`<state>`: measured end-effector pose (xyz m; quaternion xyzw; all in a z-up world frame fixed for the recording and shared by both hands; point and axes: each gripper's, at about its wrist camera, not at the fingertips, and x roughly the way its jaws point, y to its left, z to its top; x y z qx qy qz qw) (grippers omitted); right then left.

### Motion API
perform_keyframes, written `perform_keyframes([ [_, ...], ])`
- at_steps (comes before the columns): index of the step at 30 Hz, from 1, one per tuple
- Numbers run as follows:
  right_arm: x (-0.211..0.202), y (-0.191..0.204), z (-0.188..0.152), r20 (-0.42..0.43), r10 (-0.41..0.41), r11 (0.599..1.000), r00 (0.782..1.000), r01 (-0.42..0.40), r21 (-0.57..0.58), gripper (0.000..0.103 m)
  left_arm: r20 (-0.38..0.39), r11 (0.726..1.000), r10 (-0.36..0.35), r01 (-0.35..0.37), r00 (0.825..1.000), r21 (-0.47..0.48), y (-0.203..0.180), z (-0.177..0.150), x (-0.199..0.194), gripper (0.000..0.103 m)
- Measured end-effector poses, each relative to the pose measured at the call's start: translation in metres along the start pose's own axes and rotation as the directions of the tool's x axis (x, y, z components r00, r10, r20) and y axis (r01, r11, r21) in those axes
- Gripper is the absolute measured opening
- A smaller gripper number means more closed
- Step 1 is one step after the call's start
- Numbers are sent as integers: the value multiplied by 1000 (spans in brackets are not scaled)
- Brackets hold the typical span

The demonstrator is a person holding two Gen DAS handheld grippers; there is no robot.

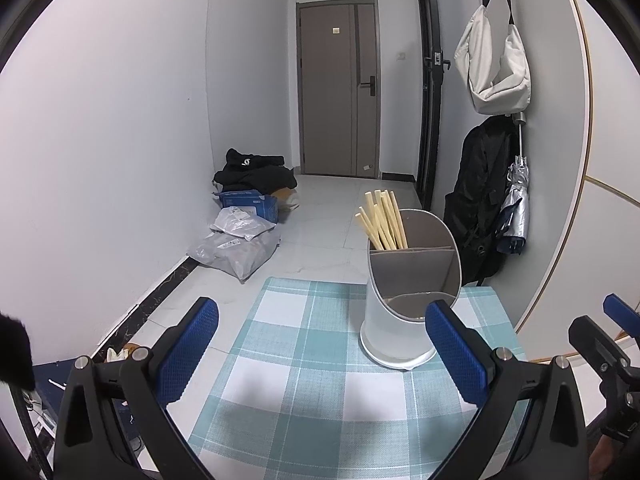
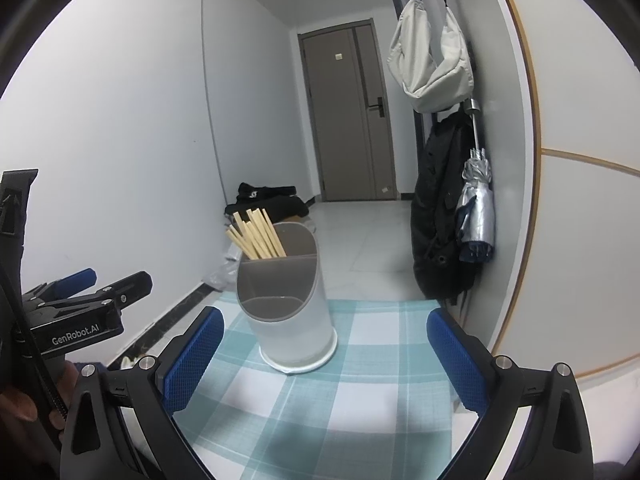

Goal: Organize utensils

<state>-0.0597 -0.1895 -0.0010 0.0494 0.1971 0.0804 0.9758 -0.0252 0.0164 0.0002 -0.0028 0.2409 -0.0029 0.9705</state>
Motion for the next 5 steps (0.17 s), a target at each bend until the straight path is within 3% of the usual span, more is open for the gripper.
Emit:
perform_keyframes([
  [5, 0, 1, 0, -3, -3, 1000, 1000, 3, -1, 102, 0, 1000, -15, 15, 1000, 18, -2, -1, 0, 102],
])
